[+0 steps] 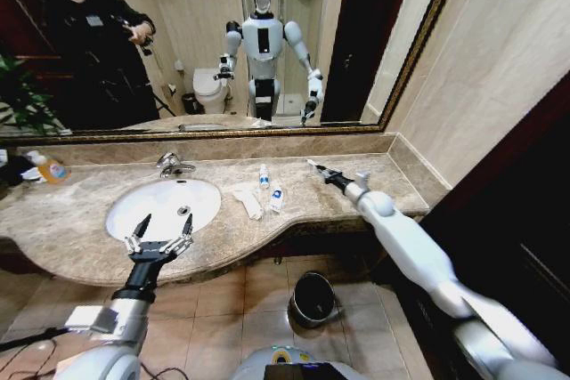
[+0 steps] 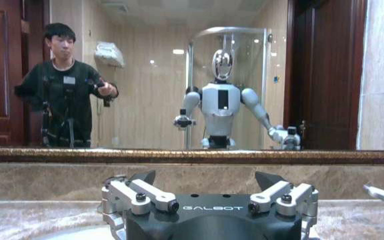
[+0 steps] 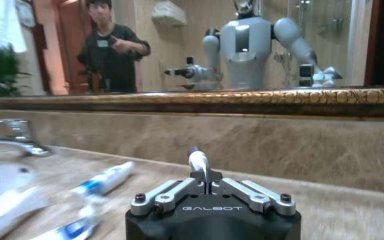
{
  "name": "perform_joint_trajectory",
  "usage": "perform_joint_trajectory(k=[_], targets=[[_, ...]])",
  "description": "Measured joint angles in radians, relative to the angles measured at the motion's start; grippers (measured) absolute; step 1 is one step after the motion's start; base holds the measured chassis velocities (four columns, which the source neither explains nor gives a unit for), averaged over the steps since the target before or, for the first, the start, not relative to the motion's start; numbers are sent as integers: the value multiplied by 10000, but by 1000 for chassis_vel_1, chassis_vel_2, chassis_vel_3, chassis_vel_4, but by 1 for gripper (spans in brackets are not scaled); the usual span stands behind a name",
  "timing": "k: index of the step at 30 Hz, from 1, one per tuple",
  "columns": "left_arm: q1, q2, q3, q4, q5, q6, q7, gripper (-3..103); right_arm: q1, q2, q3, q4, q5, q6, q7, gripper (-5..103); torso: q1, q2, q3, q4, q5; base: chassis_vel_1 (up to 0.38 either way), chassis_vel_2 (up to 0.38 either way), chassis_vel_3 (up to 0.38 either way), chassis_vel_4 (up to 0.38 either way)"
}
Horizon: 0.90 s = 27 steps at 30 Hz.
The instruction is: Pick up the trash from the sink and place it in the trash bin.
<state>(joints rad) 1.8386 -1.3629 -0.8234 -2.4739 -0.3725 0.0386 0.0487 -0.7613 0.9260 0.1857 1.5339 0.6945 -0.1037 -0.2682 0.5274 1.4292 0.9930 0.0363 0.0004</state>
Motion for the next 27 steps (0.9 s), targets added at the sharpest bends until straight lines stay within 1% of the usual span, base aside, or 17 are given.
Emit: perform_joint_trajectory(k=[2, 4, 5, 6, 7, 8, 9, 11, 13, 14, 17, 18, 20, 21, 24, 25, 27], targets=[[-1, 1, 2, 0, 0, 0, 2, 100, -879, -154, 399, 801, 24, 109, 52, 1, 0, -1, 0, 4, 2, 0, 0, 0, 0], [0, 0, 0, 0, 0, 0, 0, 100, -2403, -226, 1272, 1959, 27, 151, 141, 1, -1, 0, -1, 3, -3, 0, 0, 0, 0], [0, 0, 0, 0, 0, 0, 0, 100, -2403, -226, 1272, 1959, 27, 151, 141, 1, -1, 0, -1, 3, -3, 0, 0, 0, 0], [0, -1, 0, 0, 0, 0, 0, 100, -2932, -183, 1608, 2339, -55, 178, 149, 1, 0, 0, -1, 6, -9, 0, 0, 0, 0], [0, -1, 1, 0, 0, 0, 1, 100, -3259, -143, 1778, 2539, -118, 195, 150, 1, -1, 0, -1, 6, -7, 0, 0, 0, 0], [0, -1, 0, 0, 0, 0, 0, 100, -4225, 10, 2148, 2953, -408, 372, 81, 1, -1, 0, -1, 5, -5, 0, 0, 0, 0], [0, -1, 0, 0, 0, 0, 0, 100, -4225, 10, 2148, 2953, -408, 372, 81, 1, -1, 0, -1, 5, -5, 0, 0, 0, 0], [1, 0, 1, 0, 0, 0, 1, 100, -4975, 218, 2387, 3143, -707, 622, -82, 1, -1, 0, -1, 4, -1, 0, 0, 0, 0], [0, 0, 1, -1, 0, 0, 1, 100, -6120, 592, 2717, 3267, -1070, 1127, -423, 1, -1, 0, 0, 4, -4, 0, 0, 0, 0], [0, 0, 1, -1, 0, 0, 1, 100, -6120, 592, 2717, 3267, -1070, 1127, -423, 1, -1, 0, 0, 4, -4, 0, 0, 0, 0], [0, -1, 1, 0, 0, 0, 1, 100, -6941, 1099, 2916, 3153, -1499, 1686, -755, 1, -1, 1, 0, 5, -6, 0, 0, 0, 0], [0, -1, 1, 0, 0, 0, 1, 100, -6941, 1099, 2916, 3153, -1499, 1686, -755, 1, -1, 1, 0, 5, -6, 0, 0, 0, 0], [0, -1, 1, 0, 0, 0, 1, 100, -7364, 1530, 3002, 2819, -1740, 2014, -1033, 1, -1, 1, 0, 5, -5, 0, 0, 0, 0], [0, -1, 1, 0, 0, 0, 1, 100, -7364, 1530, 3002, 2819, -1740, 2014, -1033, 1, -1, 1, 0, 5, -5, 0, 0, 0, 0], [0, 0, 1, 0, 0, 0, 1, 100, -7569, 1986, 3021, 2038, -2024, 2359, -1380, 1, 0, 0, 0, 6, -7, 0, 0, 0, 0], [0, 0, 1, 0, 0, 0, 1, 100, -7569, 1986, 3021, 2038, -2024, 2359, -1380, 1, 0, 0, 0, 6, -7, 0, 0, 0, 0], [0, 0, 1, 0, 0, 0, 1, 100, -7386, 2363, 2951, 959, -2233, 2619, -1611, 1, 0, 0, 1, 4, -3, 0, 0, 0, 0]])
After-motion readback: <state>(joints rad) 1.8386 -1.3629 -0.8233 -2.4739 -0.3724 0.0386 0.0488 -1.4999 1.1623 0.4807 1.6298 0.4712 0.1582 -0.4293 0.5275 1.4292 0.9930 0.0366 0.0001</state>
